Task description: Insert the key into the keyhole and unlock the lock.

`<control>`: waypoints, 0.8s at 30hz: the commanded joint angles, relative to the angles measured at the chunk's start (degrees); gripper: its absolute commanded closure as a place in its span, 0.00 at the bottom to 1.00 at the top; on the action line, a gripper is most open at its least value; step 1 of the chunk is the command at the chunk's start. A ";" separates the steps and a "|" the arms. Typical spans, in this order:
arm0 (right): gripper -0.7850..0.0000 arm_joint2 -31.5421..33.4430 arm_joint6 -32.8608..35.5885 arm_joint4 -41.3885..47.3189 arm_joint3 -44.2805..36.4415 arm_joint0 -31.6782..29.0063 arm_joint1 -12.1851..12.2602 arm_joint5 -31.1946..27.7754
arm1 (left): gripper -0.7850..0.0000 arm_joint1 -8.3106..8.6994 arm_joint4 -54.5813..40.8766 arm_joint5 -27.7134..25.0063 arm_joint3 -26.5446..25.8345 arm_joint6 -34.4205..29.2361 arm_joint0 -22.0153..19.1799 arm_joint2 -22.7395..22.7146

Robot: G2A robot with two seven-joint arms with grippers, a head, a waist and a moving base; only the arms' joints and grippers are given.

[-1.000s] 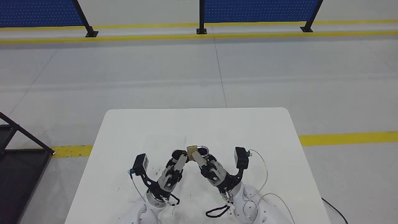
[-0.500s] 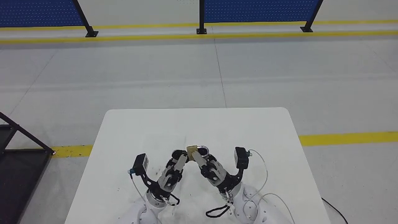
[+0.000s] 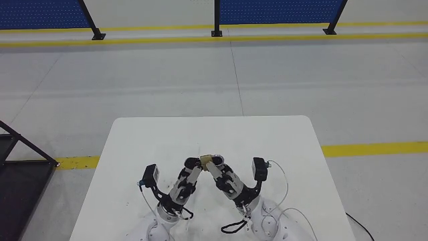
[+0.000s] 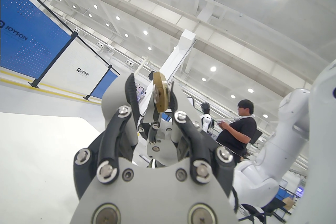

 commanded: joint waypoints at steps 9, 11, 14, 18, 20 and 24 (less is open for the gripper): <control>0.00 1.18 1.05 0.67 -0.50 -0.53 0.25 -0.45 | 0.00 0.27 -1.57 -1.11 -0.67 -1.66 1.09 -1.70; 0.00 1.29 1.20 1.10 -0.37 -0.50 0.24 -0.63 | 0.00 0.34 -1.99 -1.11 -0.73 -1.86 1.13 -1.79; 0.49 1.45 1.37 1.46 -0.28 -0.43 0.23 -0.77 | 0.00 0.46 -2.34 -1.11 -1.06 -1.87 1.21 -1.89; 1.00 1.72 1.45 1.72 -0.21 -0.44 0.23 -0.97 | 0.00 0.74 -3.06 -1.11 -1.64 -1.84 1.40 -1.85; 1.00 1.88 1.42 1.89 -0.26 -0.52 0.24 -1.07 | 0.00 0.90 -3.31 -1.11 -1.87 -1.97 1.46 -1.81; 1.00 2.18 1.39 1.87 -0.49 -0.73 0.26 -1.27 | 0.00 1.19 -3.47 -1.11 -2.22 -1.88 1.57 -1.88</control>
